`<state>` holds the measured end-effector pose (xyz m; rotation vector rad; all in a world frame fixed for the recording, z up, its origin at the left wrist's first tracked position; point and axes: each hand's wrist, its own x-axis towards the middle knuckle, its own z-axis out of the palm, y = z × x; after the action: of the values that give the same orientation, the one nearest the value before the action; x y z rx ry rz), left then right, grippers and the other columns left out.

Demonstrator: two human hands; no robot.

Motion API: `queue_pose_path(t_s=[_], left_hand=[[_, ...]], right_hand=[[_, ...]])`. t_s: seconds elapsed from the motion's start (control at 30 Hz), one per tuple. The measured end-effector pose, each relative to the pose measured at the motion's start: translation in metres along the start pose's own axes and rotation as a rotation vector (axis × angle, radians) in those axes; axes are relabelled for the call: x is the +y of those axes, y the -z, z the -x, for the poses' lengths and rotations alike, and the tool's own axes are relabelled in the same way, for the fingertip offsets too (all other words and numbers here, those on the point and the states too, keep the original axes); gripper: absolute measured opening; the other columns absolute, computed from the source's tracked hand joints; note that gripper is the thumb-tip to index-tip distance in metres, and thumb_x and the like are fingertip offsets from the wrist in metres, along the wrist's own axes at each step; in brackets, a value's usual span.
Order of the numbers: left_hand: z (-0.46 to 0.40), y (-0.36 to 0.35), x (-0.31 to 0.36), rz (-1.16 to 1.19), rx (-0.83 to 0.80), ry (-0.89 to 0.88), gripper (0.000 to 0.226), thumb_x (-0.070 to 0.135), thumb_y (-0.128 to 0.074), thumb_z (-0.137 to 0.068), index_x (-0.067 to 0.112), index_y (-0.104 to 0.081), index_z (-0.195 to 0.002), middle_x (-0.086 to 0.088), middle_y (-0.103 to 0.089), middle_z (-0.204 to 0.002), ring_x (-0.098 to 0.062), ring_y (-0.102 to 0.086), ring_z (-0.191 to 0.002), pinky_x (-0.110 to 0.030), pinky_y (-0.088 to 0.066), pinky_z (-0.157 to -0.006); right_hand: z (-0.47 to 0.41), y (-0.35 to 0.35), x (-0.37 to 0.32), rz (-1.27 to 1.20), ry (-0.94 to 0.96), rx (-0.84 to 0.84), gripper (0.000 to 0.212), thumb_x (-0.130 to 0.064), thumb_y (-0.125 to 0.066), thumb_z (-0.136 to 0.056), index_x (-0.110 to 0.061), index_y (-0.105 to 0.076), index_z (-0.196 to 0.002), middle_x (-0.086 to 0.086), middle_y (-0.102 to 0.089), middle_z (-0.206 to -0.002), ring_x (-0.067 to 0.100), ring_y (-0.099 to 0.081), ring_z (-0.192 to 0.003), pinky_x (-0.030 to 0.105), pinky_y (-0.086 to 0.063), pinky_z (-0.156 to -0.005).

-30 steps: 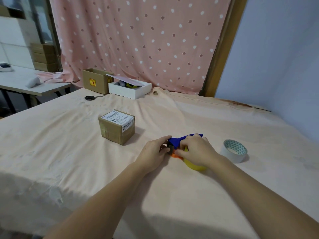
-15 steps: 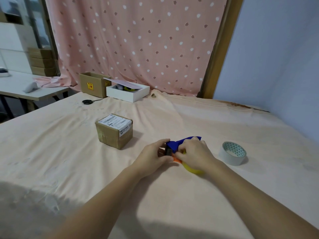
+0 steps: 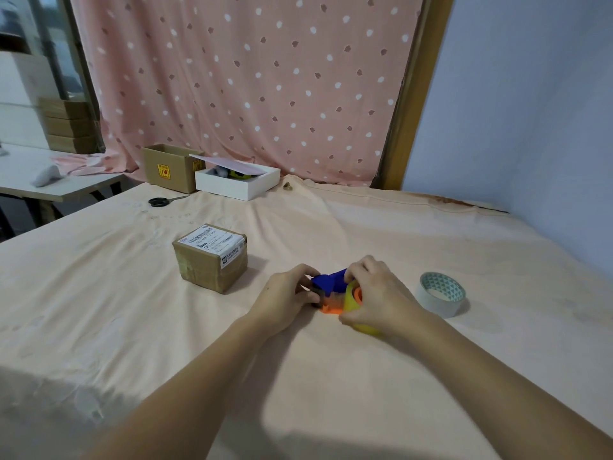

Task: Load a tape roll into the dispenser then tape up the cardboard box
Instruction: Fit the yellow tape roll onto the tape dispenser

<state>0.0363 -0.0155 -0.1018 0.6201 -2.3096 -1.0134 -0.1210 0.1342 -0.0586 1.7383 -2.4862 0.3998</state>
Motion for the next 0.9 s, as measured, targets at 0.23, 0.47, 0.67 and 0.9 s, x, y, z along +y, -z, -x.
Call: queue_pose_path(t_s=[0.23, 0.47, 0.67, 0.9], left_hand=[[0.001, 0.000, 0.001, -0.032, 0.026, -0.034, 0.037, -0.001, -0.061, -0.086, 0.024, -0.068, -0.112, 0.008, -0.077, -0.089, -0.003, -0.068, -0.080, -0.007, -0.043, -0.069], [0.006, -0.001, -0.001, -0.036, 0.097, 0.010, 0.017, 0.007, -0.067, -0.087, 0.023, -0.068, -0.085, 0.008, -0.072, -0.070, -0.010, -0.068, -0.072, -0.026, -0.053, -0.071], [0.008, 0.004, 0.002, -0.124, 0.081, -0.004, 0.007, 0.011, -0.069, -0.089, 0.017, -0.070, -0.087, 0.013, -0.067, -0.070, 0.001, -0.062, -0.067, -0.012, -0.040, -0.060], [0.014, 0.005, -0.013, -0.182, 0.168, 0.036, 0.013, 0.004, -0.063, -0.086, 0.016, -0.062, -0.080, 0.006, -0.069, -0.072, -0.012, -0.060, -0.071, -0.015, -0.037, -0.056]], right_hand=[[0.008, 0.009, 0.022, -0.192, -0.060, -0.192, 0.115, -0.043, -0.078, -0.062, -0.043, -0.014, -0.158, -0.013, -0.004, -0.168, 0.016, -0.006, -0.155, 0.047, -0.028, -0.123], [0.003, 0.007, 0.026, -0.162, -0.045, -0.195, 0.108, -0.047, -0.074, -0.065, -0.039, -0.020, -0.159, -0.012, -0.023, -0.159, 0.012, -0.010, -0.148, 0.043, -0.034, -0.119], [0.002, 0.010, 0.024, -0.140, -0.032, -0.215, 0.098, -0.037, -0.073, -0.069, -0.046, -0.024, -0.153, -0.013, -0.026, -0.134, 0.014, -0.030, -0.130, 0.036, -0.043, -0.108], [0.002, 0.020, 0.024, -0.165, 0.011, -0.264, 0.096, -0.040, -0.075, -0.063, -0.041, -0.029, -0.148, -0.018, -0.038, -0.134, 0.013, -0.034, -0.125, 0.039, -0.044, -0.106]])
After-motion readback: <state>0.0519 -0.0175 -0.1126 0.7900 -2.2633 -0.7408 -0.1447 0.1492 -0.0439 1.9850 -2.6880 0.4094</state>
